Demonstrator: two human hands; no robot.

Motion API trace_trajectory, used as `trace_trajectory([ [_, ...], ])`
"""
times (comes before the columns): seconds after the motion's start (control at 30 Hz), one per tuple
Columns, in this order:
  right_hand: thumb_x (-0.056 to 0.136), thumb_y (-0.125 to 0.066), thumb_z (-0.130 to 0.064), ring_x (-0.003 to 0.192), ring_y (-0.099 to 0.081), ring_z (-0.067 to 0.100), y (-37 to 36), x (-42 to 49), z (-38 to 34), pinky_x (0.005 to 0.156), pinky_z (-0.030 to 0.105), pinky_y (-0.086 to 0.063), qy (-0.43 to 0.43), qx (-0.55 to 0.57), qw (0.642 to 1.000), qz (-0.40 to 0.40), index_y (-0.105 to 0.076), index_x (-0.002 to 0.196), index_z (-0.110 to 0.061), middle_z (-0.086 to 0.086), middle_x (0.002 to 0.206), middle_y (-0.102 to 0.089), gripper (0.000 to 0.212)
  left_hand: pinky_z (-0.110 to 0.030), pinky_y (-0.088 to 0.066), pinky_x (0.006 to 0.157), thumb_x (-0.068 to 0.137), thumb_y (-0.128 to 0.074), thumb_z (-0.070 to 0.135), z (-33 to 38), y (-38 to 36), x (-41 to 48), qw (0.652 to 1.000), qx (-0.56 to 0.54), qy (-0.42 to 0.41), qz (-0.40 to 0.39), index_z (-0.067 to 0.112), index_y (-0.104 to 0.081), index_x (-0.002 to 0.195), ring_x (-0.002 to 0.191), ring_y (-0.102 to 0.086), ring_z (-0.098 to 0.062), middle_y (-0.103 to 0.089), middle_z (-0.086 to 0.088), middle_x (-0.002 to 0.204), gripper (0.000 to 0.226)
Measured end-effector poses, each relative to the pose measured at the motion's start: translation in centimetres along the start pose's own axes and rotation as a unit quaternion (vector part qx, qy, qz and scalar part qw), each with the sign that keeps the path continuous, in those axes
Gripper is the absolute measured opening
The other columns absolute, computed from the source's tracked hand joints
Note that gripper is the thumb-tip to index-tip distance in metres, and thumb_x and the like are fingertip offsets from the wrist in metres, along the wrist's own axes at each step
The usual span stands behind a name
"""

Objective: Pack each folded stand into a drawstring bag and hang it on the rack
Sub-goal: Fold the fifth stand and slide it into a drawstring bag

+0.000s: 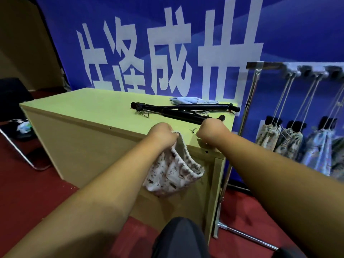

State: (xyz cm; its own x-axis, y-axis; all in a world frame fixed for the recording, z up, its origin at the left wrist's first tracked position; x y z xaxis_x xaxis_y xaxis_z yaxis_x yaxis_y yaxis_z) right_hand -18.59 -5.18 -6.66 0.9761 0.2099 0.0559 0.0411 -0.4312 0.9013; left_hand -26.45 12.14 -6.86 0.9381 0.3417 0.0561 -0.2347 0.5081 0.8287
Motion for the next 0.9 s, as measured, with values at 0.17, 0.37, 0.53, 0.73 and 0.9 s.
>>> trace_trajectory([
  [0.17,0.095,-0.072,-0.049,0.074,-0.067,0.028,-3.2,1.5,0.1,0.065,0.033,-0.055,-0.007,0.000,0.999,0.050,-0.069,0.077,-0.015,0.005,0.077,-0.069,0.038,-0.030,-0.047,0.080,0.097,-0.070,0.053,-1.1,-1.0,1.1,1.000,0.014,-0.012,0.017,0.014,-0.076,0.114,0.104,-0.066,-0.028,-0.075,-0.005,0.112,0.043],
  [0.37,0.098,-0.067,-0.059,0.081,-0.067,0.031,-4.5,2.6,-0.2,0.070,0.034,-0.053,-0.057,-0.005,0.993,0.099,-0.074,0.088,-0.019,0.003,0.083,-0.070,0.042,-0.031,-0.044,0.064,0.093,-0.069,0.061,-2.1,-2.0,2.3,0.999,0.042,-0.017,-0.017,0.012,-0.074,0.081,0.078,-0.067,-0.025,-0.071,-0.006,0.077,0.050],
  [0.53,0.104,-0.064,-0.044,0.087,-0.068,0.034,-4.2,2.4,-0.1,0.074,0.036,-0.051,-0.062,0.014,0.994,0.087,-0.075,0.094,-0.015,0.008,0.092,-0.073,0.033,-0.033,-0.051,0.071,0.095,-0.066,0.061,-1.4,-2.5,2.3,0.998,0.034,0.006,-0.050,0.010,-0.079,0.090,0.082,-0.071,-0.028,-0.075,-0.009,0.084,0.053],
  [0.73,0.106,-0.063,-0.040,0.054,-0.049,0.027,-2.2,-0.3,1.0,0.061,0.036,-0.052,0.011,0.285,0.957,0.063,-0.053,0.071,-0.007,0.008,0.063,-0.050,0.049,-0.034,-0.052,0.071,0.096,-0.066,0.058,-0.5,-2.7,1.9,0.995,-0.030,0.057,-0.079,0.006,-0.075,0.105,0.083,-0.072,-0.032,-0.076,-0.015,0.096,0.054],
  [0.9,0.101,-0.073,-0.039,0.065,-0.059,0.020,-1.0,-4.7,2.0,0.058,0.031,-0.057,0.057,0.350,0.935,0.023,-0.068,0.090,-0.008,0.012,0.081,-0.068,0.033,-0.040,-0.060,0.081,0.098,-0.067,0.052,1.0,-2.5,0.4,0.973,-0.160,0.119,-0.119,0.011,-0.073,0.090,0.065,-0.072,-0.027,-0.076,-0.008,0.074,0.042],
])
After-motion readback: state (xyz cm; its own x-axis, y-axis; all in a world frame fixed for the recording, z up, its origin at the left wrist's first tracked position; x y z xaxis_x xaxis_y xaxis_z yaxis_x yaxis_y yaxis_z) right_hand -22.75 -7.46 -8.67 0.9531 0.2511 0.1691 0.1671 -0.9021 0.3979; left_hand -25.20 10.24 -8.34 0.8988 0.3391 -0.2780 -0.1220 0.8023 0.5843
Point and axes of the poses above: each hand's wrist, its own x-axis towards the middle knuckle, its own y-axis out of the back of the hand, z = x × y, the point moved 3 cm from there along x, towards the middle knuckle
